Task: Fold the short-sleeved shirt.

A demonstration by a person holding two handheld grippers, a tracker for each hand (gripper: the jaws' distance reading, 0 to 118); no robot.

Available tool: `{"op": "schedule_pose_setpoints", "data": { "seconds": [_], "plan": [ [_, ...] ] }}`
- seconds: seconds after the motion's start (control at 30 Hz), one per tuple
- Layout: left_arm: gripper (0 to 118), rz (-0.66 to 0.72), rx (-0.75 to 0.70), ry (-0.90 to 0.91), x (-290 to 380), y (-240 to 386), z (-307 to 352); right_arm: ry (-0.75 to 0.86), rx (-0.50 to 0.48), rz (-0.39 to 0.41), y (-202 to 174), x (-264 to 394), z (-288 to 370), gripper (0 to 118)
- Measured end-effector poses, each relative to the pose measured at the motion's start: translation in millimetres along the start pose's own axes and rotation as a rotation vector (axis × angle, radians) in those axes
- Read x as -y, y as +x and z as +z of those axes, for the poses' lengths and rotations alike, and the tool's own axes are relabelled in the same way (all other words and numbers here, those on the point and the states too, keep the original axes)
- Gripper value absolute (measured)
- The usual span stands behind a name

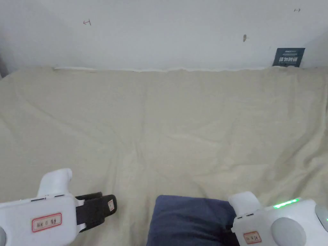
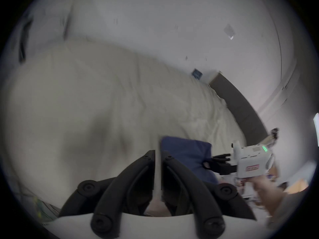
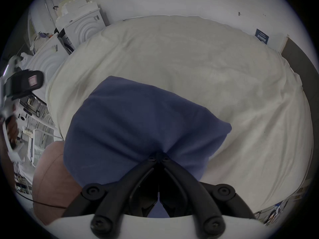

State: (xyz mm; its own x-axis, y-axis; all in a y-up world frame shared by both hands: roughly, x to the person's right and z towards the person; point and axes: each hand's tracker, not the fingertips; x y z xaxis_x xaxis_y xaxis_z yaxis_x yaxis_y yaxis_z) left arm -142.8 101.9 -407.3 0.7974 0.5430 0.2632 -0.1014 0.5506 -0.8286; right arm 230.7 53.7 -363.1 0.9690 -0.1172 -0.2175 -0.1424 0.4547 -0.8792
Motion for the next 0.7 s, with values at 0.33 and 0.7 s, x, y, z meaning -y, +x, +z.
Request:
{"op": "schedule_pose_setpoints", "data": {
  "seconds": [0.33,0.7],
  "plan": [
    [118,0.229,0.295,-0.533,-6,-35,-127,0.034,-0.022,0.046,3,9,-1,1],
    [118,0.203,0.518,-0.607,6,-11,-169,0.043,-0.106,-0.038,19,11,-2,1]
  ]
}}
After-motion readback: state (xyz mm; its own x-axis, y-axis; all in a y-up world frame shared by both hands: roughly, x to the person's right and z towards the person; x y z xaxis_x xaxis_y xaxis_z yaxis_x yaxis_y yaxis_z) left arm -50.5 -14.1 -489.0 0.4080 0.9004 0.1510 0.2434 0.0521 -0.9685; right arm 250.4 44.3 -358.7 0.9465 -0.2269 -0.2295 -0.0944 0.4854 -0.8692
